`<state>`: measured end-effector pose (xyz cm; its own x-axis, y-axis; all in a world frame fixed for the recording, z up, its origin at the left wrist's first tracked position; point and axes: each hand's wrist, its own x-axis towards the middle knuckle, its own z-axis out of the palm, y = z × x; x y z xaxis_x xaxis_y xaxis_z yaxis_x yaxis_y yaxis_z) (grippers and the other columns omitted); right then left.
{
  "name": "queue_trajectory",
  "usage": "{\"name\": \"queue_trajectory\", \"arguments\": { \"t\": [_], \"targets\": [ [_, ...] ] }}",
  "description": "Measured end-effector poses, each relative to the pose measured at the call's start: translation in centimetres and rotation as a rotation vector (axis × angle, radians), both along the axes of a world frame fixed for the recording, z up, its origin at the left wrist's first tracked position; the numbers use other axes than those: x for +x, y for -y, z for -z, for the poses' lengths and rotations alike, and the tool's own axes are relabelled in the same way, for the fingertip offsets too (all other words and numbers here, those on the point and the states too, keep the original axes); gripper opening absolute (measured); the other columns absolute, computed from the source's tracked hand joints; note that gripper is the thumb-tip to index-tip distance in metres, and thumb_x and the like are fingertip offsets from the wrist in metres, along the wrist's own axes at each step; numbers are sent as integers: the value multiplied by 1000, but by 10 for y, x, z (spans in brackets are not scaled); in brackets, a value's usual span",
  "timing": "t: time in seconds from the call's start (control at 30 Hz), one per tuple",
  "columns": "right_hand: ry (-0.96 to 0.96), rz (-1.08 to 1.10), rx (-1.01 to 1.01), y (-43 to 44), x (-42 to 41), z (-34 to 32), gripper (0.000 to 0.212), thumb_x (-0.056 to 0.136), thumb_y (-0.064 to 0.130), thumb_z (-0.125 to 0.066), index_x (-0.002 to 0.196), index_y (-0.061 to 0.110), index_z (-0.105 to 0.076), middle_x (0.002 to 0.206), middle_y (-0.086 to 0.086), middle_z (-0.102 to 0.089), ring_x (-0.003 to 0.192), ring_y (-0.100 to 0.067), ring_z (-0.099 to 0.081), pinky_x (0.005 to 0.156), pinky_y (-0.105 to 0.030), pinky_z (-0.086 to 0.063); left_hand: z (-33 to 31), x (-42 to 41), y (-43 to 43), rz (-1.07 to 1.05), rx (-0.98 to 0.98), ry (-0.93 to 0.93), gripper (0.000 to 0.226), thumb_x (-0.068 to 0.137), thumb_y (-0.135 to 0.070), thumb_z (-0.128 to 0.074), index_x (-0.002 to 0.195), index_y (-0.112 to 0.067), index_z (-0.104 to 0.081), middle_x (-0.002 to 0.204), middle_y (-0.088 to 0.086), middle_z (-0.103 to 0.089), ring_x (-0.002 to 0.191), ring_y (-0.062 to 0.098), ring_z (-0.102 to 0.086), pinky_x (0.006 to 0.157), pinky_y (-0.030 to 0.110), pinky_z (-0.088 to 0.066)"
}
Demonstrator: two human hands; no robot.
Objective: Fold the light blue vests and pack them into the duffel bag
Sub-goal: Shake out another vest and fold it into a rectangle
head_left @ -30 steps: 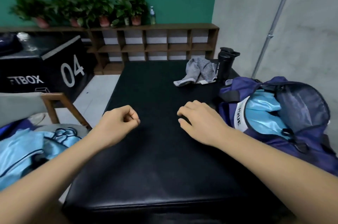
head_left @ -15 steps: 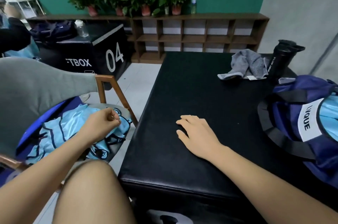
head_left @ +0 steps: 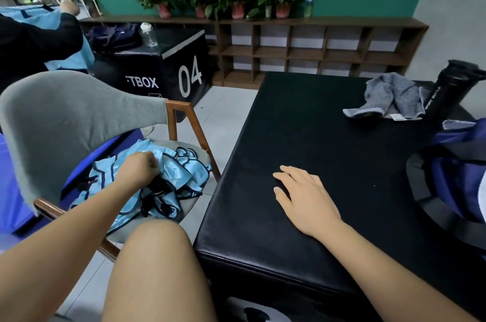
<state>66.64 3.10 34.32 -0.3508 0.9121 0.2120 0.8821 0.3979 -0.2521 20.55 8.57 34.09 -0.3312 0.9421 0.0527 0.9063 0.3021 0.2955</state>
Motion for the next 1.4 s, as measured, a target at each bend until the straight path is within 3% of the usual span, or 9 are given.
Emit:
{"name": "queue_trajectory", "arguments": {
  "t": [0.17,0.5,0.7,0.87,0.97,1.13,1.3,1.37,1.4],
  "targets": [
    [-10,6,-3,1,-1,-1,48,112,49,-36,156,33,-47,167,13,-37,154,-9,-26,127,-33,-22,-10,-1,0,-61,69,7,13,91,-16,-62,82,-7,-62,79,17,-69,77,38,-61,68,43,-53],
    [-63,7,2,-2,-15,-4,43,109,44,-47,149,30,-53,155,12,-48,145,-12,-39,118,-37,-30,-132,15,16,-25,347,90,6,91,-15,-60,86,-17,-62,77,2,-69,77,26,-64,72,38,-49],
    [-198,-69,-86,7,-69,-30,46,108,46,-50,151,30,-48,147,10,-54,134,-16,-48,117,-40,-35,-202,37,35,30,533,110,3,91,-20,-59,90,-18,-62,77,-6,-67,74,8,-59,68,31,-39],
    [-415,-152,-215,10,-117,-67,49,102,51,-58,147,34,-50,144,11,-56,135,-11,-52,114,-42,-46,-258,60,55,113,658,92,6,95,-22,-59,96,-16,-61,81,-6,-65,75,11,-58,68,33,-41],
    [-506,-179,-236,13,-138,-88,51,100,51,-64,145,30,-54,140,9,-59,127,-10,-56,109,-39,-49,-288,75,64,148,712,83,9,97,-22,-58,100,-14,-61,84,-4,-64,72,6,-55,64,26,-43],
    [-617,-161,-299,19,-155,-104,63,91,56,-74,142,26,-55,130,10,-62,119,-8,-60,104,-35,-52,-332,100,75,224,825,48,12,98,-24,-58,102,-13,-61,88,-1,-64,80,17,-57,71,32,-41],
    [-812,-166,-356,22,-150,-109,37,88,42,-83,120,32,-67,104,15,-69,91,7,-64,77,-10,-47,-365,126,80,274,917,66,9,101,-23,-58,104,-15,-60,84,-14,-56,73,-4,-49,64,8,-38],
    [-811,-153,-299,20,-142,-113,11,93,33,-79,96,29,-70,88,9,-71,72,1,-62,68,-13,-46,-372,135,80,296,933,74,9,101,-24,-58,104,-15,-60,85,-14,-57,73,-5,-50,64,7,-38],
    [-797,-146,-266,18,-137,-116,13,96,30,-76,86,27,-67,80,6,-69,66,-1,-58,65,-17,-46,-374,139,79,305,939,76,10,102,-24,-59,104,-14,-60,85,-14,-57,73,-5,-50,64,7,-38]
  ]
}}
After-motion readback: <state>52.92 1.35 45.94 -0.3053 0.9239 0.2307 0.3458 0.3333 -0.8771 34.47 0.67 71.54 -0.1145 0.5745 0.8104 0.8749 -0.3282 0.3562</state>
